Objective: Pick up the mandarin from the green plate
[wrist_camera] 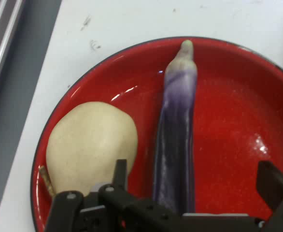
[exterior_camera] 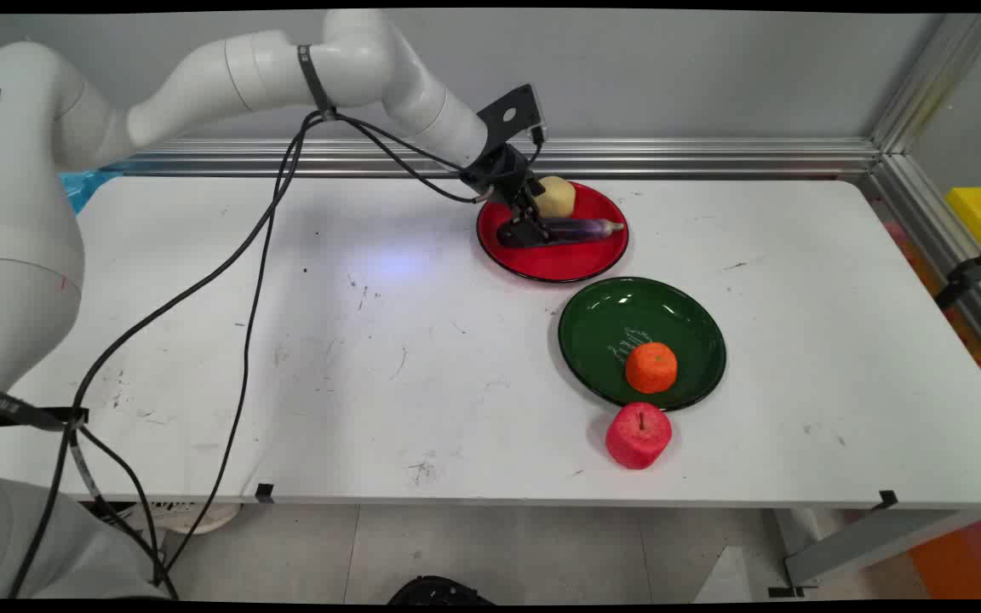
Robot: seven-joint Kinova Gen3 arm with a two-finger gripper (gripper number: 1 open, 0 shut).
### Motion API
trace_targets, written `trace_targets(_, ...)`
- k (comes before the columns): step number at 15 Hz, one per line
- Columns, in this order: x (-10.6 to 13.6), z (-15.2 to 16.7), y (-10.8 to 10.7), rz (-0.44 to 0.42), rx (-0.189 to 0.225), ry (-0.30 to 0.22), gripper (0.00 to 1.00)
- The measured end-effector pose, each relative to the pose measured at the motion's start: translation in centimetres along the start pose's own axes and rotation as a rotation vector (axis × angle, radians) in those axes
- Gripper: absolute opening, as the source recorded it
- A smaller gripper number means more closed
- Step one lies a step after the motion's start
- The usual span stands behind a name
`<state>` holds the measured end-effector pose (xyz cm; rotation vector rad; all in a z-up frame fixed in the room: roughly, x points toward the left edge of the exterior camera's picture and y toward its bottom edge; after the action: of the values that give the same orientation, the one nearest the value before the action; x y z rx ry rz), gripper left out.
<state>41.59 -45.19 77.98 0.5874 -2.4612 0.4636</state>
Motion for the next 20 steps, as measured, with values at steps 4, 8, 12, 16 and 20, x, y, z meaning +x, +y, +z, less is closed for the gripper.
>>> trace_targets(4, 1.0, -1.5, 1.5, -0.009, -0.024, -0.003, 1.0)
trace_targets(8, 2.3, -2.9, 3.7, 0.03, -0.055, -0.018, 1.0)
trace_targets(12, 4.6, -3.9, 6.8, 0.06, -0.078, -0.018, 1.0)
trace_targets(16, 6.8, -3.9, 9.9, 0.045, -0.103, -0.003, 1.0)
trace_targets(20, 8.2, -2.8, 12.7, 0.0, -0.122, 0.004, 1.0)
